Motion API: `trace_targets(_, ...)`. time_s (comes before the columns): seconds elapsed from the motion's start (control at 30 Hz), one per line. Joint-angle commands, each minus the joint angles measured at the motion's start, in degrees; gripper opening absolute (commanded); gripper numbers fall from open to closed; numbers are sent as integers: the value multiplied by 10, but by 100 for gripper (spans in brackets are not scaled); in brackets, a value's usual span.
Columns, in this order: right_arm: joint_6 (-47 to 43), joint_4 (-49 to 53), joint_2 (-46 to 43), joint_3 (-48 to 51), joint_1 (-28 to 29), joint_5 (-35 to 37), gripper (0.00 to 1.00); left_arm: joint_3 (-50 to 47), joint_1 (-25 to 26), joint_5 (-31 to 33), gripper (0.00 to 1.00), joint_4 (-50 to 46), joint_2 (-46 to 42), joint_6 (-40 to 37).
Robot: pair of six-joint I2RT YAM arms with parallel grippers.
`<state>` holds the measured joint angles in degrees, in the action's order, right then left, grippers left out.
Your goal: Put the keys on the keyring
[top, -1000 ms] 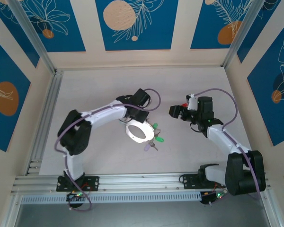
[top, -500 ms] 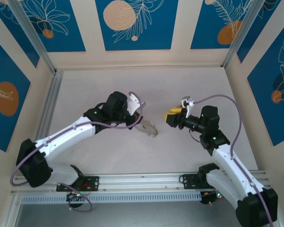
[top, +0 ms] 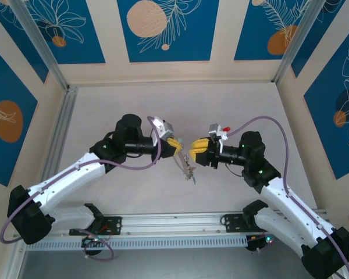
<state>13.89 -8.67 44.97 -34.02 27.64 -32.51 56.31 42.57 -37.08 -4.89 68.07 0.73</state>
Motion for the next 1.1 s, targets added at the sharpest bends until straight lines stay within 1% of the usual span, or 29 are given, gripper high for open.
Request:
trace_targets(0.0, -13, -12, 9, -21, 8, -49, 34, 0, -13, -75, 0, 62, -19, 14)
trace_targets(0.13, -22, -7, 26, -29, 14, -76, 34, 3, -21, -108, 0, 81, -17, 30)
trace_targets(0.27, -20, -18, 34, -30, 20, -92, 33, 14, -24, -133, 0, 72, -17, 27)
trace_targets(0.37, -19, -27, 41, -33, 24, -108, 33, 17, -23, -140, 0, 65, -21, 25)
trace_targets(0.57, -33, -35, 47, -41, 47, -122, 26, 13, -23, -152, 0, 66, -33, 30)
trace_targets(0.67, -31, -41, 47, -43, 53, -124, 24, 15, -23, -158, 0, 60, -33, 28)
trace_targets(0.8, -16, -46, 46, -52, 45, -112, 20, 20, -24, -169, 0, 52, -35, 24)
trace_targets(0.83, -8, -49, 44, -54, 40, -107, 18, 22, -24, -173, 0, 50, -35, 24)
trace_targets(0.9, -5, -44, 37, -59, 36, -85, 17, 25, -23, -180, 0, 45, -36, 24)
trace_targets(0.93, -10, -34, 32, -61, 36, -71, 17, 27, -23, -182, 0, 43, -37, 24)
trace_targets(1.07, -51, 12, 7, -63, 41, -27, 28, 36, -23, -206, 0, 29, -40, 27)
